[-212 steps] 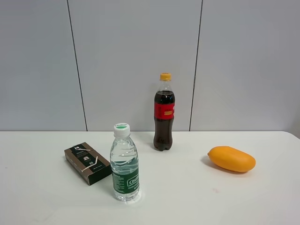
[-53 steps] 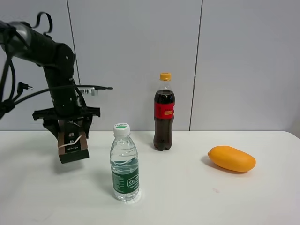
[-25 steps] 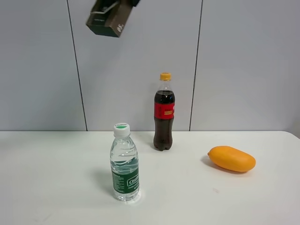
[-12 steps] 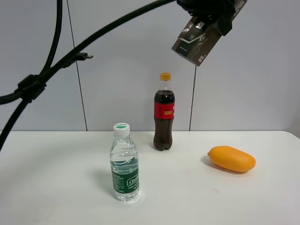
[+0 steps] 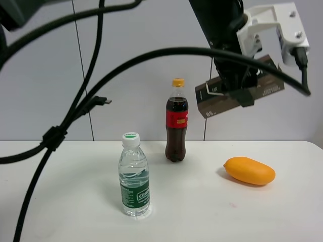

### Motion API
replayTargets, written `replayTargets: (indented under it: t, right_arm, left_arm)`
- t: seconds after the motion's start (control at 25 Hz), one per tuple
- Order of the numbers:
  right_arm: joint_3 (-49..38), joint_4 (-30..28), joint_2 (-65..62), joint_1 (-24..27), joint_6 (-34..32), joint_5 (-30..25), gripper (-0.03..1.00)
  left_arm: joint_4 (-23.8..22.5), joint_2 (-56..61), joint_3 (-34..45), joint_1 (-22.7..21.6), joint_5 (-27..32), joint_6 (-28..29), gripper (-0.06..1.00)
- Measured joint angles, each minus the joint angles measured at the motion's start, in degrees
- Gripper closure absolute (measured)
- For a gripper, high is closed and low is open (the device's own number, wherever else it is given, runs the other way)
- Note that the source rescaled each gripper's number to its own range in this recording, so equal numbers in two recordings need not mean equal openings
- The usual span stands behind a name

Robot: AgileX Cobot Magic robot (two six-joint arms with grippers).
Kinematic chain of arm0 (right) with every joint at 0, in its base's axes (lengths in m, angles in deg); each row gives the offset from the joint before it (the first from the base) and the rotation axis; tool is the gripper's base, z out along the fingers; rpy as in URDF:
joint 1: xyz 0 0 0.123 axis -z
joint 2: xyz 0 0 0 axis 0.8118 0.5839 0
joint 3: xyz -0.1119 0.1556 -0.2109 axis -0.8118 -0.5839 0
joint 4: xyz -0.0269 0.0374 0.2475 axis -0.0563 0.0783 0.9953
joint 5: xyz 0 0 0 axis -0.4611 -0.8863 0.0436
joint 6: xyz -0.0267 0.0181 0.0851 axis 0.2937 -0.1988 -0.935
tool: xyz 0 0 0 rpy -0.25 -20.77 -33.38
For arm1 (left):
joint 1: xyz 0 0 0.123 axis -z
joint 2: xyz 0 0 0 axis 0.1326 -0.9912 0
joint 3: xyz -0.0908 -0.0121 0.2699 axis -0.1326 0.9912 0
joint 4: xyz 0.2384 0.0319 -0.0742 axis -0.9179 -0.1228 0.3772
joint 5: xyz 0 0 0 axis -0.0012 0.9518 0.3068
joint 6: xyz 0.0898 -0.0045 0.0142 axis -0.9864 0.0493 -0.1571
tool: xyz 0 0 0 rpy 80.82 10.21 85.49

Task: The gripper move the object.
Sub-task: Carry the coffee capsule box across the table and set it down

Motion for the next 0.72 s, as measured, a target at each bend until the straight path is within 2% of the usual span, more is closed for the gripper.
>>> replayTargets:
  t: [0.28, 0.72]
  right_arm:
    - [0.0, 0.0, 0.0, 0.0, 0.0, 0.0, -0.03]
    - [0.0, 0.0, 0.0, 0.0, 0.0, 0.0, -0.03]
  left_arm:
    - [0.1, -6.0, 0.7, 2.1, 4.7, 1.1, 0.94]
    - [0.2, -12.2, 0.8, 3.5, 5.9, 6.4, 0.94]
